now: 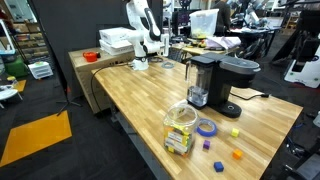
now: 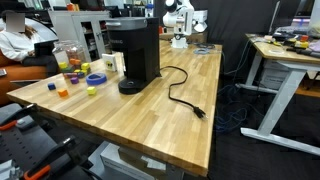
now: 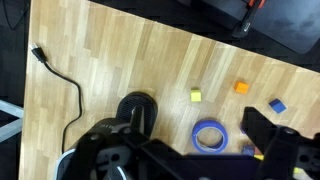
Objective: Pick up the yellow cube and put it in the bottle
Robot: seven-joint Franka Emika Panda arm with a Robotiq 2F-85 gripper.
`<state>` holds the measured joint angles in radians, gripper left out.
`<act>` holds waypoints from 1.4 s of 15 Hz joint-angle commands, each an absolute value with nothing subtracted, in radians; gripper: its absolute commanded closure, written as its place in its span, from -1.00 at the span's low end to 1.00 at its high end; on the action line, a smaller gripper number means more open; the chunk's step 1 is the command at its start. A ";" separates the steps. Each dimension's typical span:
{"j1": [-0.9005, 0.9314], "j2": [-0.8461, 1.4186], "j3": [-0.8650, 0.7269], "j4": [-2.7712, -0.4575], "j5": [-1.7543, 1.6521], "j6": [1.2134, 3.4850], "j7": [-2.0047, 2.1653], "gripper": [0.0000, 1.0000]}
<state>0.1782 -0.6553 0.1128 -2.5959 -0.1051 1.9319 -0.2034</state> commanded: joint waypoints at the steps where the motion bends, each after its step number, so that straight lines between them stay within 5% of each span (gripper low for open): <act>1: 0.209 -0.664 0.092 -2.602 -0.075 1.979 -0.227 -1.00; 21: 0.310 -0.590 0.085 -2.656 0.060 2.130 -0.318 -1.00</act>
<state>0.3031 -0.6394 0.0982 -2.6611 0.0415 2.0899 -0.2907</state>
